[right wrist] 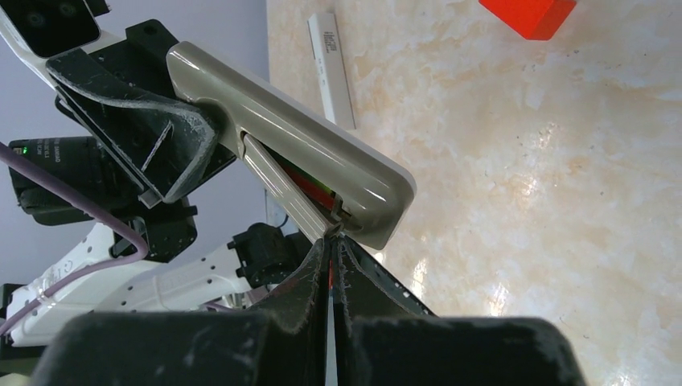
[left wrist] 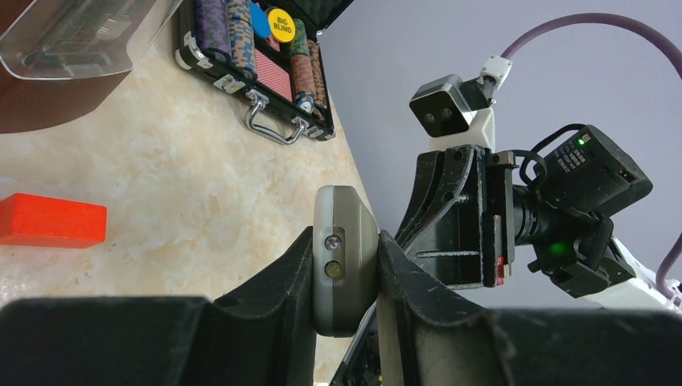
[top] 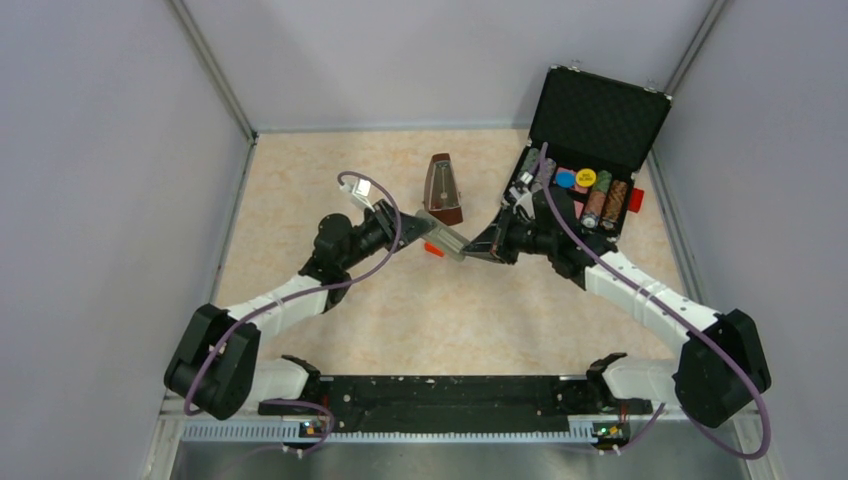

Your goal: Load the batteries into the remote control

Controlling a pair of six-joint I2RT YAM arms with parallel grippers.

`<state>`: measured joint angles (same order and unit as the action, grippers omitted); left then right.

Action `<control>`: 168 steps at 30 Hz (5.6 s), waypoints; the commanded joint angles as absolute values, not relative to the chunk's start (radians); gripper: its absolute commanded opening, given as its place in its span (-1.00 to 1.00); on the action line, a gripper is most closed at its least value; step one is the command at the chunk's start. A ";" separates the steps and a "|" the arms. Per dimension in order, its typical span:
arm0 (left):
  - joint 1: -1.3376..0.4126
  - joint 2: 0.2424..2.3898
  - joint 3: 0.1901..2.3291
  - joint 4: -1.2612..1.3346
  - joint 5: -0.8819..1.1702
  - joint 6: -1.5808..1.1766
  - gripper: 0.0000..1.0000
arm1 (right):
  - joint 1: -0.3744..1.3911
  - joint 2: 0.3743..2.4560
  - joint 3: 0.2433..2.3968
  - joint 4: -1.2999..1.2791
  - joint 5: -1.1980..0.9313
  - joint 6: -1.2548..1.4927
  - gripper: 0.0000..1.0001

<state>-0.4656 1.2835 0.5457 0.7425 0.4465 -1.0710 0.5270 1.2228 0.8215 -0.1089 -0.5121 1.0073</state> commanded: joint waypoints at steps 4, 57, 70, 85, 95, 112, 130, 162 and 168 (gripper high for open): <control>-0.485 1.283 0.619 0.809 0.495 -1.094 -1.00 | 0.522 1.249 0.869 -0.112 -0.497 0.975 -1.00; -0.497 1.357 0.710 0.823 0.595 -1.184 -1.00 | 0.499 1.346 0.888 -0.225 -0.446 1.001 -0.60; -0.495 1.334 0.720 0.699 0.608 -1.097 -1.00 | 0.498 1.345 0.916 -0.276 -0.393 0.938 -0.63; -0.496 1.355 0.717 0.728 0.603 -1.104 -1.00 | 0.497 1.355 0.922 -0.268 -0.426 0.926 -0.80; -0.496 1.335 0.712 0.706 0.559 -1.095 -1.00 | 0.497 1.341 0.923 -0.268 -0.427 0.938 -0.35; -0.469 1.327 0.701 0.699 0.504 -1.135 -1.00 | 0.462 1.266 0.957 -0.323 -0.436 0.931 -0.20; -0.408 1.353 0.652 0.758 0.468 -1.241 -1.00 | 0.441 1.232 0.973 -0.355 -0.463 0.932 -0.17; -0.439 1.427 0.552 0.537 0.456 -0.938 -1.00 | 0.414 1.446 0.911 -0.384 0.160 0.537 0.06; -0.475 1.491 0.474 0.631 0.395 -0.956 -1.00 | 0.396 1.572 0.960 -0.315 0.324 0.521 0.01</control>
